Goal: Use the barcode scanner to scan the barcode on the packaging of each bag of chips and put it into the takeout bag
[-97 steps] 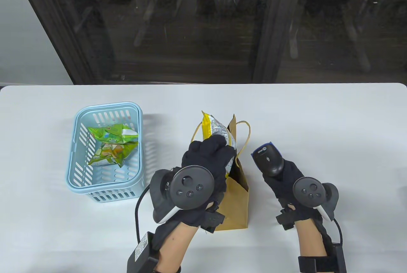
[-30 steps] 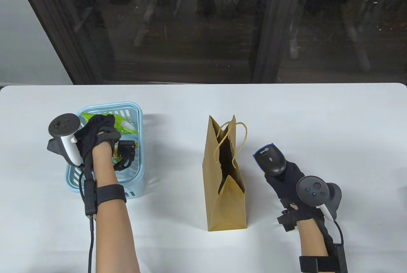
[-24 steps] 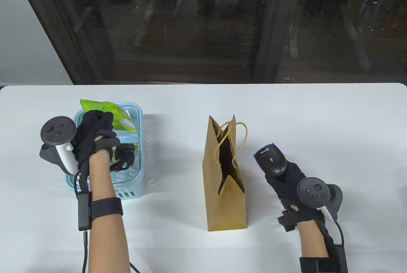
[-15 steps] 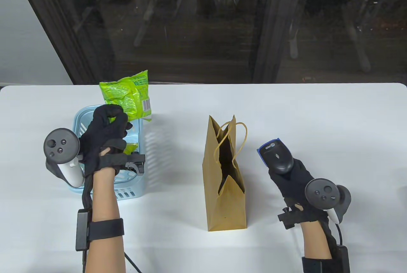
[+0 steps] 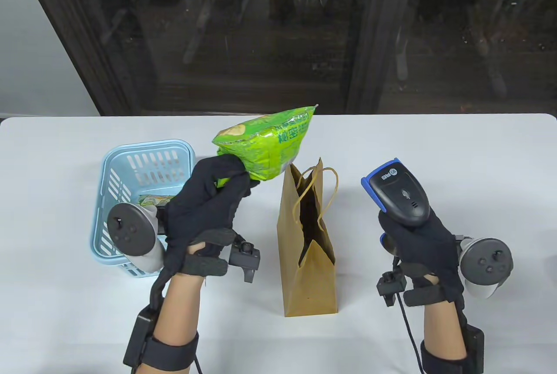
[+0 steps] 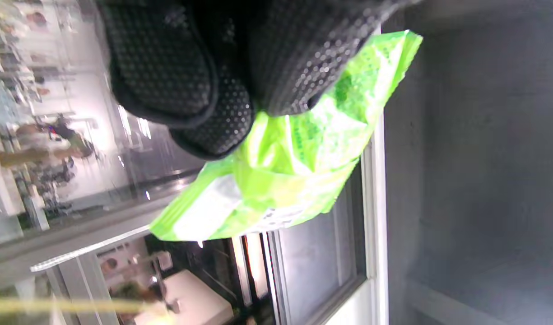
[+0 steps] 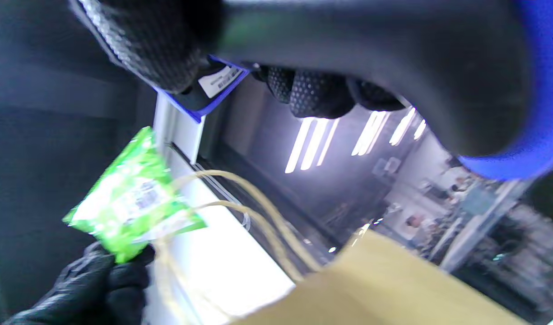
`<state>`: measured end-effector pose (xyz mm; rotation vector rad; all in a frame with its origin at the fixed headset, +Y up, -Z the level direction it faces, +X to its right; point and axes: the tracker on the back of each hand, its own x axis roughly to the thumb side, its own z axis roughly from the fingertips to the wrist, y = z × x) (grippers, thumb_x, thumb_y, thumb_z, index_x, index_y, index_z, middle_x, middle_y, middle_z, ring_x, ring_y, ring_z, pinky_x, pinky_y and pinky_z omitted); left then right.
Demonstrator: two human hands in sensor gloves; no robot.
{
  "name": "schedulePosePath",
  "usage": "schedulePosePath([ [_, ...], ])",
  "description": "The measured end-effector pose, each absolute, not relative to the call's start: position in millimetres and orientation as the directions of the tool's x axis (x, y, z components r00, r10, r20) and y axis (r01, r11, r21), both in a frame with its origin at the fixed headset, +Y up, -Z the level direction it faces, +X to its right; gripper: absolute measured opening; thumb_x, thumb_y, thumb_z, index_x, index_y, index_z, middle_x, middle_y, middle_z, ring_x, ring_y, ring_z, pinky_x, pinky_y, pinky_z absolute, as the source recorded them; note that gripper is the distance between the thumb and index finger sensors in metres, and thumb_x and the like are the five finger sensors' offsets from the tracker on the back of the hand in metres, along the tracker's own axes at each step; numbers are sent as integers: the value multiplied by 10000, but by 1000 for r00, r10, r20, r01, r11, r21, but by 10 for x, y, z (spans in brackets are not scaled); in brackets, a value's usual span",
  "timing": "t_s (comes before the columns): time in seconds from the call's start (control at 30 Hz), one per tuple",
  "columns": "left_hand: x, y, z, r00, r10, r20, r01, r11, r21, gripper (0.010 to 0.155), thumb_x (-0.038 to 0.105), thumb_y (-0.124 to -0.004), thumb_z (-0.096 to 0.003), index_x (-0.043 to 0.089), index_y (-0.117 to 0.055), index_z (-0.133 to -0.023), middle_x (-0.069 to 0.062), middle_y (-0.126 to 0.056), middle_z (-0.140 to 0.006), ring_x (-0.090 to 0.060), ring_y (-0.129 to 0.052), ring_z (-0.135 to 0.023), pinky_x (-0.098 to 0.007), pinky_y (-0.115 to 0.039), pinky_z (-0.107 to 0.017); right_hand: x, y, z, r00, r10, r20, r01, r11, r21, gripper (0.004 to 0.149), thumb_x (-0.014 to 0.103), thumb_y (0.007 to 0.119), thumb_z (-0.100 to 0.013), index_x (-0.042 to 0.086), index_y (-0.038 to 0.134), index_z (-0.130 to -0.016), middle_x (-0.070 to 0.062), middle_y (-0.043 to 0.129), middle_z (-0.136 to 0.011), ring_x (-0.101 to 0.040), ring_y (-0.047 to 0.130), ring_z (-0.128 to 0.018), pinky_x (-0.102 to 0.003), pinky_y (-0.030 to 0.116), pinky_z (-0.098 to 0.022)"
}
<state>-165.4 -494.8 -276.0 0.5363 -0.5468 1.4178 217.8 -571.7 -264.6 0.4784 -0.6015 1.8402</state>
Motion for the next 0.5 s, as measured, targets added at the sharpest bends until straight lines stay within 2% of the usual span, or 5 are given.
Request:
schedulePosePath([
  [0.2,-1325,-4892,-2584,-1,742,670,-988,103,-115,368,182,-876,-505,234,-794,-861,-85,-923,-884,-261,-1040,-636,-395,-956,-461,1972,-5458,-2397,-222,709,670,-958,-287,-13,499,504,782,-587,196,702,-971,-58,784,-937,-223,928,-672,-377,846,-511],
  [0.33,-1194,-4889,-2507,19,736,677,-980,147,-132,369,181,-875,-508,226,-791,-864,-94,-918,-887,-262,-1042,-643,-397,-961,-464,1878,-5433,-2349,-256,686,681,-946,-324,-30,466,496,768,-590,217,687,-955,-36,779,-921,-209,919,-670,-373,837,-516],
  [0.5,-1211,-4880,-2471,77,719,691,-984,166,-63,369,176,-876,-506,218,-794,-863,-105,-918,-882,-273,-1036,-633,-410,-949,-455,1973,-5621,-2376,-253,690,678,-965,-232,-124,489,495,773,-584,188,694,-957,-54,781,-922,-226,922,-665,-385,841,-502],
])
